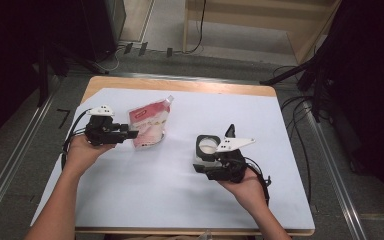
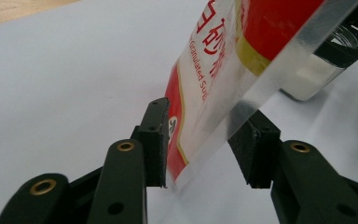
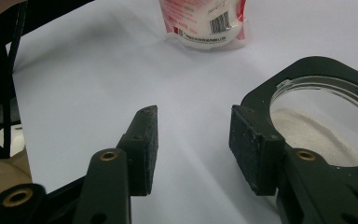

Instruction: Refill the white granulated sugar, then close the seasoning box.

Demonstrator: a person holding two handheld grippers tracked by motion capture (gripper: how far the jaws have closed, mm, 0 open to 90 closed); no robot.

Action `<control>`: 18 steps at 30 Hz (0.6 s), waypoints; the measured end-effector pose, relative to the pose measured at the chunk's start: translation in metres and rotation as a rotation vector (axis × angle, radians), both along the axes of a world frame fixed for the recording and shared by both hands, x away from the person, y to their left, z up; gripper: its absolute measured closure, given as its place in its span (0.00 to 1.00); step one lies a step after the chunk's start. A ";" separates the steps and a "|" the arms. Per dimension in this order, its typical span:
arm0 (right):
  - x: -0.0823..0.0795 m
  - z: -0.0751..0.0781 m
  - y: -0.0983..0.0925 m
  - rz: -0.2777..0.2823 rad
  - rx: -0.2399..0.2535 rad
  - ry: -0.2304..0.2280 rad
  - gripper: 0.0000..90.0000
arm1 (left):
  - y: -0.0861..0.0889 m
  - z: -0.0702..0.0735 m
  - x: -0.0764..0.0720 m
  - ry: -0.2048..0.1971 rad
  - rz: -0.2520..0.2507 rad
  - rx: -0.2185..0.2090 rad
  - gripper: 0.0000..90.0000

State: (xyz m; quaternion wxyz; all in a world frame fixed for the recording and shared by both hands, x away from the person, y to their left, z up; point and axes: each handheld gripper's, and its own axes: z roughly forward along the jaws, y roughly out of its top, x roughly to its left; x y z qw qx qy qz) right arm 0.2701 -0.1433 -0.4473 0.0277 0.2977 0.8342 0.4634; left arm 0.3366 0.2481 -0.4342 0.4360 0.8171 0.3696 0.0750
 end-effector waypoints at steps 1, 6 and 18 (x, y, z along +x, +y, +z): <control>0.000 0.001 -0.001 -0.002 -0.002 0.004 0.59 | 0.003 0.002 -0.003 -0.014 0.004 -0.003 0.65; 0.002 0.004 -0.004 -0.002 -0.001 0.006 0.59 | 0.009 0.003 -0.009 -0.009 0.025 -0.016 0.59; 0.003 0.014 -0.011 0.011 0.006 0.003 0.63 | 0.026 0.010 -0.018 -0.040 0.087 -0.010 0.55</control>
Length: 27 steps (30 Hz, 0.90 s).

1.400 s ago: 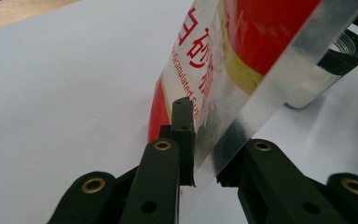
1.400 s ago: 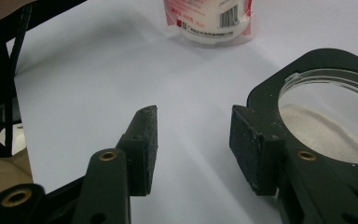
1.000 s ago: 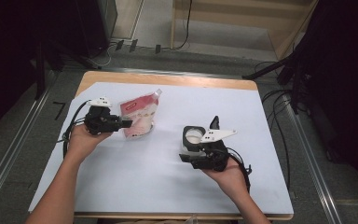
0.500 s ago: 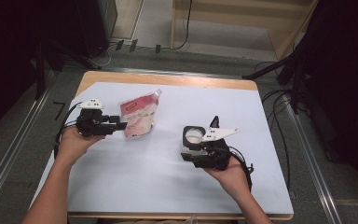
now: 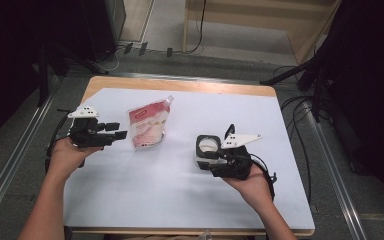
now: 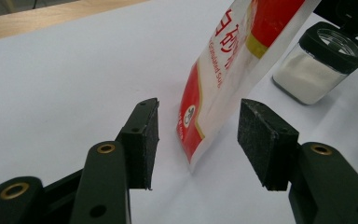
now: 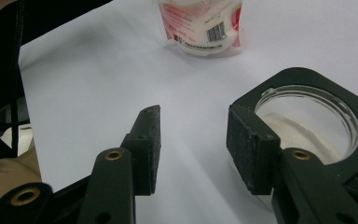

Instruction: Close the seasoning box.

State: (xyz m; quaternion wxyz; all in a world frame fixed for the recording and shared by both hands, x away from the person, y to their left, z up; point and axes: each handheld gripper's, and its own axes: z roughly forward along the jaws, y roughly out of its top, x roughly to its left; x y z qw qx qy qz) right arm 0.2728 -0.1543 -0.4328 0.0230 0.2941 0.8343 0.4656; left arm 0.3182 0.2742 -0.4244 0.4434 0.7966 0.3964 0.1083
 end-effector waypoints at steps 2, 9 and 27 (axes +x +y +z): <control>0.000 0.005 -0.002 0.003 0.008 -0.004 0.63 | 0.002 -0.001 0.000 0.006 0.010 0.002 0.54; -0.001 0.029 -0.018 -0.006 0.025 -0.041 0.74 | 0.007 -0.004 0.001 0.038 0.034 -0.002 0.52; 0.007 0.054 -0.061 -0.137 0.066 -0.056 1.00 | 0.002 -0.008 0.002 0.054 0.023 0.001 0.51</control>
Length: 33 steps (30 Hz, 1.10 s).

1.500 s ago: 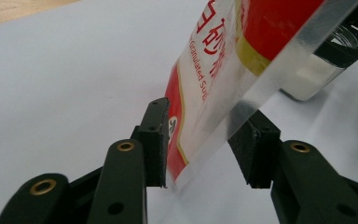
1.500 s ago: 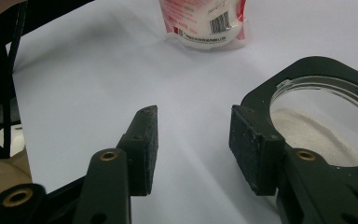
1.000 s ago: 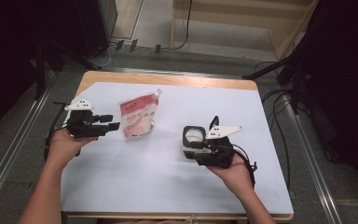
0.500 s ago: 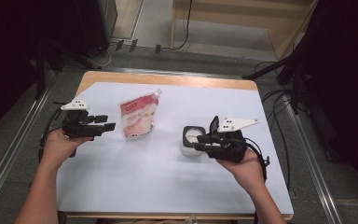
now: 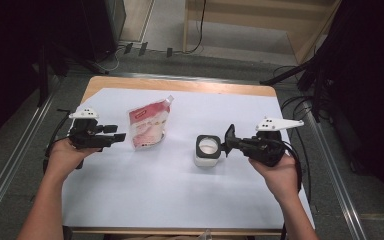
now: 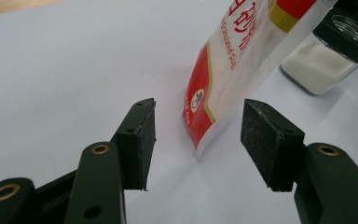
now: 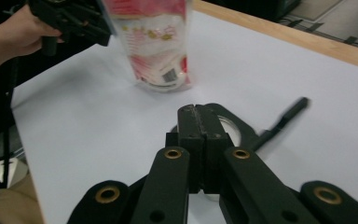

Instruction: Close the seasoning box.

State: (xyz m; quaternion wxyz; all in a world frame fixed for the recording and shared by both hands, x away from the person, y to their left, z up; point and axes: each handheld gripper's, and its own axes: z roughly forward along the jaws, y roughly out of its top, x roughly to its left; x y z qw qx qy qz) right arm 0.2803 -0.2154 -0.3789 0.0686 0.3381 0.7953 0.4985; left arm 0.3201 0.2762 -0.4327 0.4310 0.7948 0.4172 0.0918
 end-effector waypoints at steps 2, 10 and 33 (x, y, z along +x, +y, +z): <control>0.003 -0.002 -0.012 -0.033 0.011 0.006 1.00 | 0.000 0.000 0.000 -0.003 -0.009 0.002 0.51; 0.010 -0.012 -0.026 -0.095 0.000 0.028 1.00 | 0.001 0.000 0.000 0.001 0.001 0.000 0.50; 0.041 -0.051 -0.018 -0.155 -0.030 0.129 1.00 | 0.000 -0.005 0.002 -0.001 -0.008 0.020 0.49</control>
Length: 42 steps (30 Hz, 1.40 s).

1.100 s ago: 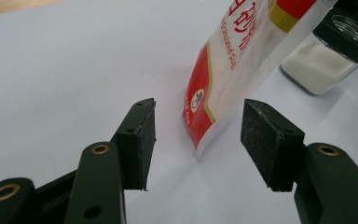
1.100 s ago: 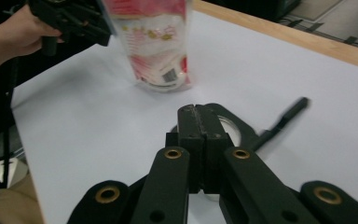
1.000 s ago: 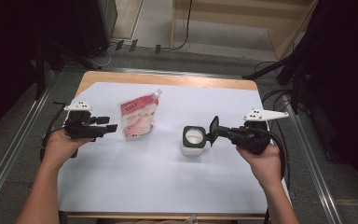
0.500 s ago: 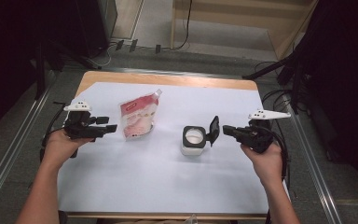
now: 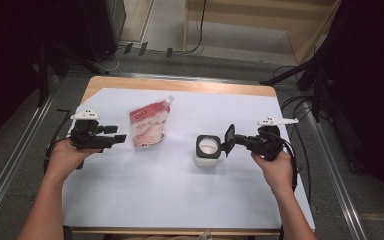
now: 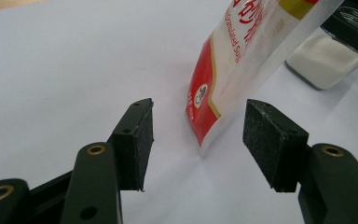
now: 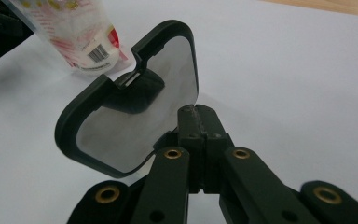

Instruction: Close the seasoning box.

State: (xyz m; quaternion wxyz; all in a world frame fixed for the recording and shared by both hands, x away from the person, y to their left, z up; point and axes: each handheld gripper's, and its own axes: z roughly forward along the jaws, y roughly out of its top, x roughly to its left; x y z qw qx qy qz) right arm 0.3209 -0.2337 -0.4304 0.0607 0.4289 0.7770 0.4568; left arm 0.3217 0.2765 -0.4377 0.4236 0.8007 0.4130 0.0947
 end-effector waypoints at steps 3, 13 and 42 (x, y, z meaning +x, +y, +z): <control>0.000 0.000 0.004 0.004 0.004 -0.003 1.00 | 0.000 0.000 0.000 0.000 0.004 -0.003 0.48; -0.003 0.004 0.006 0.002 0.019 -0.010 1.00 | 0.001 0.001 0.000 -0.002 0.002 -0.015 0.48; -0.008 0.009 0.027 0.039 0.055 -0.039 1.00 | 0.001 -0.001 0.001 -0.012 0.006 0.001 0.47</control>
